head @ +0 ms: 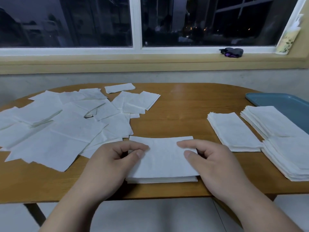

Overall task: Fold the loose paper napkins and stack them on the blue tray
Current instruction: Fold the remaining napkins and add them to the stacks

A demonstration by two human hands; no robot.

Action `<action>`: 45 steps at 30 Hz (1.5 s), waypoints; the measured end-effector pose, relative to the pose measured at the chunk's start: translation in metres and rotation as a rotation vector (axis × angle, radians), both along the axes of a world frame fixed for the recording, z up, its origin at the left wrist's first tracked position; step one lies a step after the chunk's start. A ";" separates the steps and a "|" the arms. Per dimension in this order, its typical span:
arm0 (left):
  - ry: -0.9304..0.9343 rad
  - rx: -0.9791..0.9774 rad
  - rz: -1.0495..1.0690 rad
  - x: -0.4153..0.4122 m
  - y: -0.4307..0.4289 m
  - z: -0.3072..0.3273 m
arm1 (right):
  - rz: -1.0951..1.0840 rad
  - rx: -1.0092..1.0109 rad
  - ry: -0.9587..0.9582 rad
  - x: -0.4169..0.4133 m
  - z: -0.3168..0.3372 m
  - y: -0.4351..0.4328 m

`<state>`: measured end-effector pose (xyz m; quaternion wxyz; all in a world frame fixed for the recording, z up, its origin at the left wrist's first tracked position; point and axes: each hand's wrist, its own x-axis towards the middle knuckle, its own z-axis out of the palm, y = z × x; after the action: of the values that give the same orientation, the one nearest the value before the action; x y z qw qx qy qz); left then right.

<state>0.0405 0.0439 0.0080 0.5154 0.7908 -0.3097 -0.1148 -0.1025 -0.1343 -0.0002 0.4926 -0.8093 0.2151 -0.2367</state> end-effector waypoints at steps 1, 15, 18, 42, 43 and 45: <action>-0.007 0.013 0.010 0.000 0.000 0.000 | -0.008 -0.019 0.011 0.001 -0.001 0.001; -0.109 0.178 0.099 0.006 0.002 -0.012 | -0.066 -0.403 0.101 0.006 -0.013 0.005; -0.150 0.196 0.079 0.005 0.001 -0.012 | -0.066 -0.481 0.119 0.008 -0.016 0.005; -0.557 0.255 -0.114 0.012 0.003 -0.024 | -0.080 -0.583 0.190 0.008 -0.012 0.009; -0.552 0.254 -0.122 0.012 0.003 -0.023 | -0.063 -0.585 0.194 0.008 -0.012 0.008; -0.543 0.255 -0.125 0.012 0.003 -0.023 | -0.033 -0.596 0.205 0.007 -0.013 0.008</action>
<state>0.0526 0.0466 -0.0145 0.3024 0.8301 -0.4674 0.0312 -0.0952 -0.1266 -0.0136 0.2055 -0.9341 0.1980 -0.2143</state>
